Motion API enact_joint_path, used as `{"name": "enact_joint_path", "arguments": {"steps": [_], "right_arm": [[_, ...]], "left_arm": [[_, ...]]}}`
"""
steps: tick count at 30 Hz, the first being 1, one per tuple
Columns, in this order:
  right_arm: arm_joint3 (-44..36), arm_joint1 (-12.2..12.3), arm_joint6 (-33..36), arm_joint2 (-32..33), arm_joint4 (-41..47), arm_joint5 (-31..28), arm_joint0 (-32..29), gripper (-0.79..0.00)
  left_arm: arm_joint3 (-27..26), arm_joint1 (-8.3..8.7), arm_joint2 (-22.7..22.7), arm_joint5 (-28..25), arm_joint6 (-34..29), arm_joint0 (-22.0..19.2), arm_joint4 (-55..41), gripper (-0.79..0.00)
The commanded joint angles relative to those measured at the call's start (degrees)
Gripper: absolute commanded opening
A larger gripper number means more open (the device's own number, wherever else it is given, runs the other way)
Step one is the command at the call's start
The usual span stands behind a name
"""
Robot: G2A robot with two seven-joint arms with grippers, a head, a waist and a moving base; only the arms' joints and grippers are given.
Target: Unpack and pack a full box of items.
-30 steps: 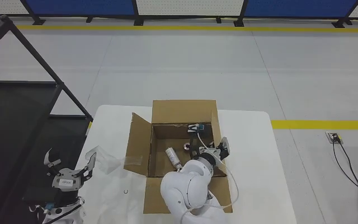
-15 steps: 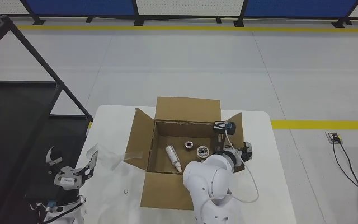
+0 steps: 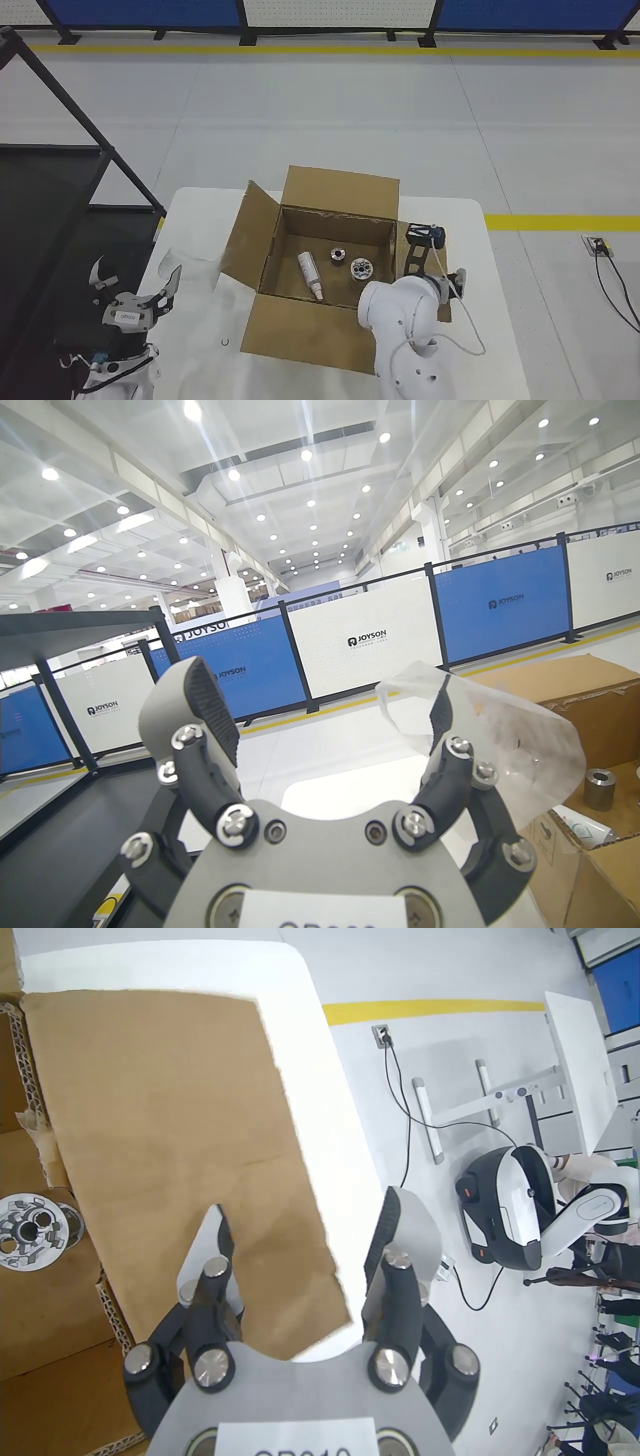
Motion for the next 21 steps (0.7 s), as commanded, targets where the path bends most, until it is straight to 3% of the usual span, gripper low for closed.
{"name": "enact_joint_path", "arguments": {"steps": [1, 21], "right_arm": [[0.5, 0.1, -0.2, 0.9, 2.0, 0.2, 0.5, 0.0], [13.4, 0.4, -6.4, 9.0, 14.9, 2.0, 7.3, 0.0]], "left_arm": [[0.0, 0.01, 0.0, 0.1, -0.1, 0.0, 0.0, 0.0], [-0.7, 0.13, -0.2, 0.8, -0.7, 0.2, -0.1, 0.0]]}}
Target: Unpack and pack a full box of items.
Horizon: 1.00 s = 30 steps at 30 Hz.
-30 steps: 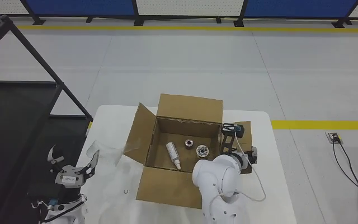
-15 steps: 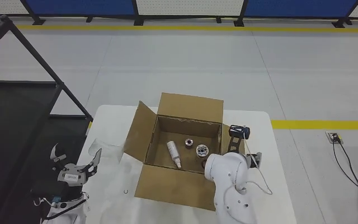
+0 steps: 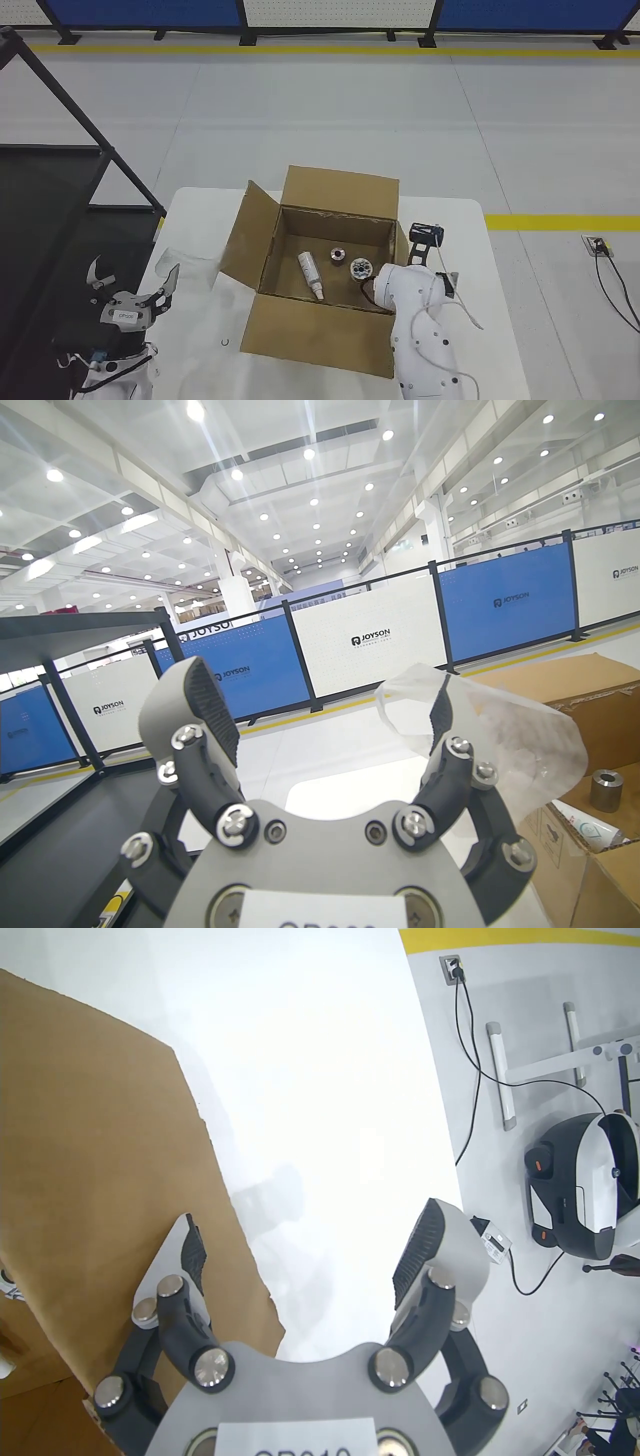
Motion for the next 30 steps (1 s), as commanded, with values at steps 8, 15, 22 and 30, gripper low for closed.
{"name": "enact_joint_path", "arguments": {"steps": [8, 15, 22, 30], "right_arm": [[-1.0, -0.4, -4.9, 0.7, 3.6, 4.6, 1.1, 0.0], [-12.8, -0.4, -13.2, -6.9, 11.3, 4.9, -3.9, 0.0], [-15.0, -0.1, -17.0, -17.5, 13.0, -4.8, -6.6, 0.0], [-4.2, -1.0, -11.0, -20.5, 14.8, -10.9, 0.7, 0.0]], "left_arm": [[-0.4, 0.03, 0.0, 0.4, -0.2, 0.5, 0.2, 0.0], [-1.3, 0.02, -0.5, 0.9, 0.4, 1.2, -0.6, 0.0], [-1.2, -0.03, -2.4, 1.7, 1.6, 2.4, -3.2, 0.0], [-1.0, -0.06, -5.2, 1.5, 3.3, 4.2, -6.7, 0.0]]}}
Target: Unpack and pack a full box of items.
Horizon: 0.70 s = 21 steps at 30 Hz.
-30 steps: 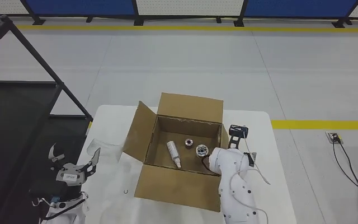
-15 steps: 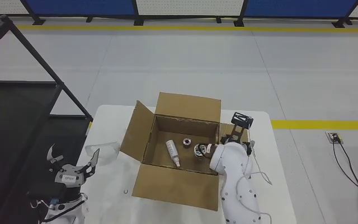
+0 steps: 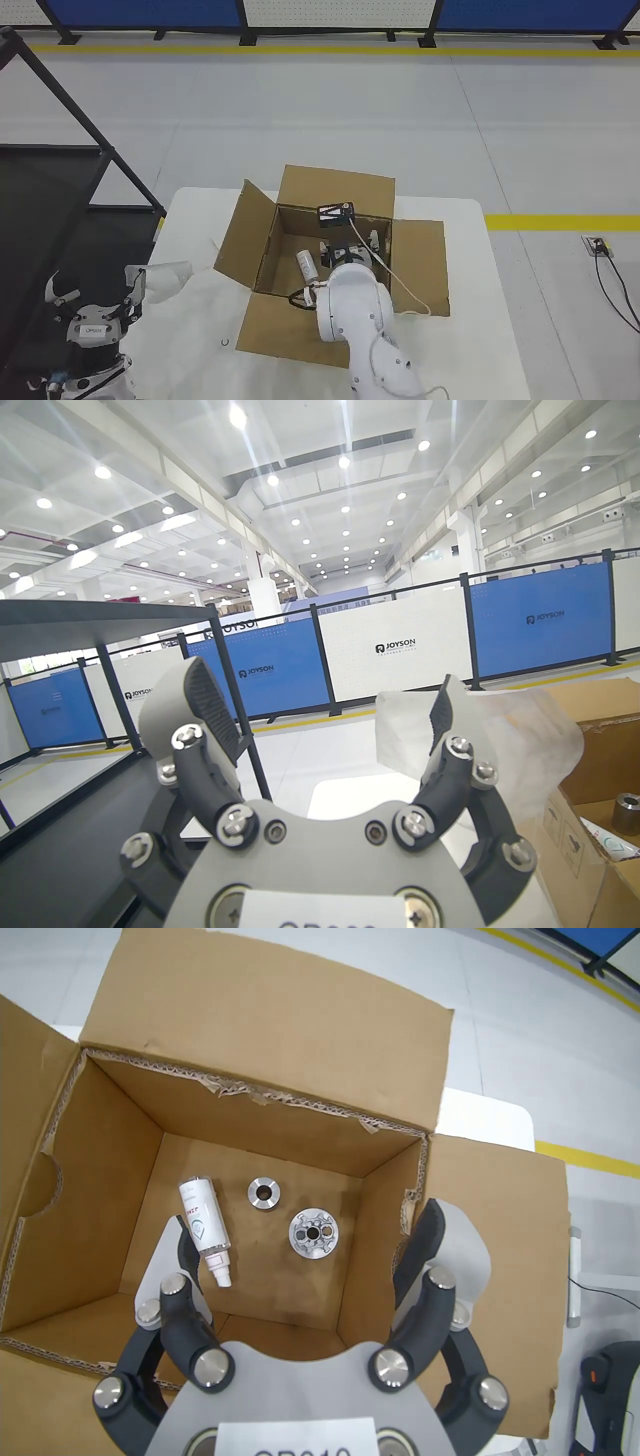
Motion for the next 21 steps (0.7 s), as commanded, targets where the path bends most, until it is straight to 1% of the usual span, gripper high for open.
{"name": "enact_joint_path", "arguments": {"steps": [1, 5, 10, 18, 21], "right_arm": [[2.8, -0.3, 0.0, 0.3, 3.5, -1.8, 2.0, 0.0], [9.4, -0.9, -2.2, -0.2, 7.6, -3.0, 5.1, 0.0], [19.1, -2.2, -5.9, -2.4, 12.5, -1.2, 9.6, 0.0], [35.2, -4.7, -14.3, -4.0, 21.5, 3.2, 17.4, 0.0], [40.4, -5.5, -16.8, -4.8, 24.4, 3.2, 20.2, 0.0]], "left_arm": [[0.1, -0.02, -0.6, 0.0, 0.3, 0.4, -0.7, 0.0], [0.7, -0.03, -1.4, 0.0, 0.5, 0.8, -1.4, 0.0], [1.0, -0.07, -1.9, -0.1, 0.9, 1.0, -1.7, 0.0], [0.6, -0.27, -3.1, 0.1, 2.7, 2.8, -3.3, 0.0], [0.3, -0.35, -3.5, 0.3, 3.2, 3.7, -3.5, 0.0]]}}
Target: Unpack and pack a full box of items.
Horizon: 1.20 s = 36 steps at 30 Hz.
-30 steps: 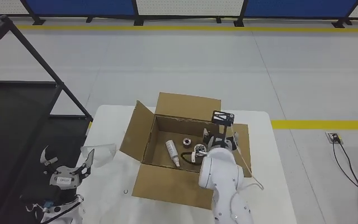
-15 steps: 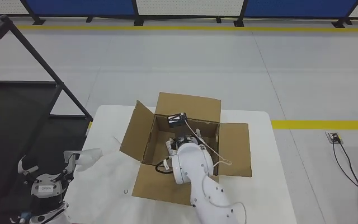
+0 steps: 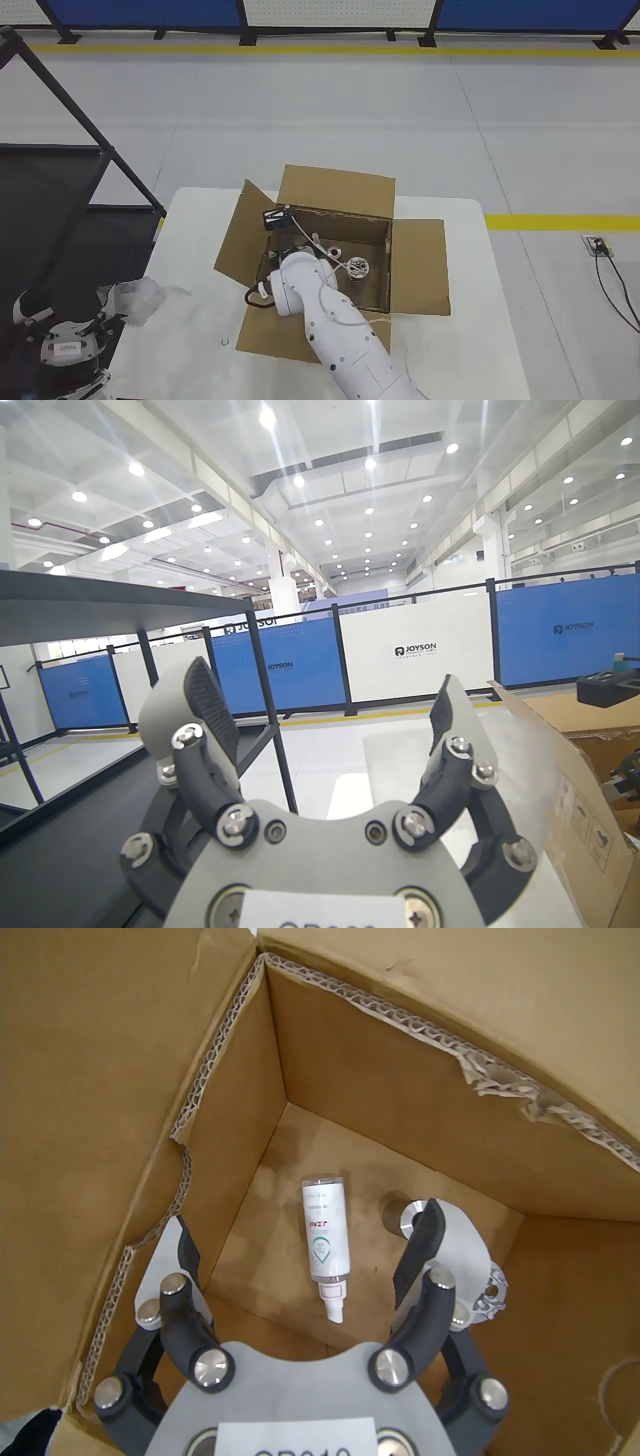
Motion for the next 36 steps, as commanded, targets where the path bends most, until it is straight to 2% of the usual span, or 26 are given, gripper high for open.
{"name": "enact_joint_path", "arguments": {"steps": [1, 11, 19, 21, 25, 30, 36], "right_arm": [[3.1, -0.4, -1.7, -0.5, 2.5, -0.6, 1.7, 0.0], [10.3, -1.4, -5.3, -5.9, 10.2, -3.3, 6.6, 0.0], [10.7, -1.2, -5.9, -8.4, 12.5, -3.7, 8.3, 0.0], [9.2, -0.8, -4.3, -8.3, 11.1, -3.7, 8.4, 0.0], [4.3, 0.4, 4.6, -7.5, 6.3, -4.7, 8.2, 0.0], [-5.6, 2.5, 13.1, -3.8, 1.1, -5.1, 5.4, 0.0], [-5.6, 2.5, 13.1, -3.8, 1.1, -5.1, 5.4, 0.0]], "left_arm": [[-0.1, -0.06, -0.2, 0.2, 0.3, 0.5, -0.1, 0.0], [0.1, -0.29, -0.6, 0.4, 0.6, 1.0, -0.7, 0.0], [0.4, -0.46, -0.4, -0.1, 0.9, 1.0, -0.8, 0.0], [0.5, -0.48, -0.2, -0.3, 0.9, 0.9, -0.6, 0.0], [0.4, -0.5, -0.1, -0.8, 0.9, 0.8, -0.1, 0.0], [0.4, -0.54, 0.2, -1.2, 0.8, 0.5, 0.3, 0.0], [0.6, -0.6, 0.5, -1.4, 0.5, 0.3, 0.7, 0.0]]}}
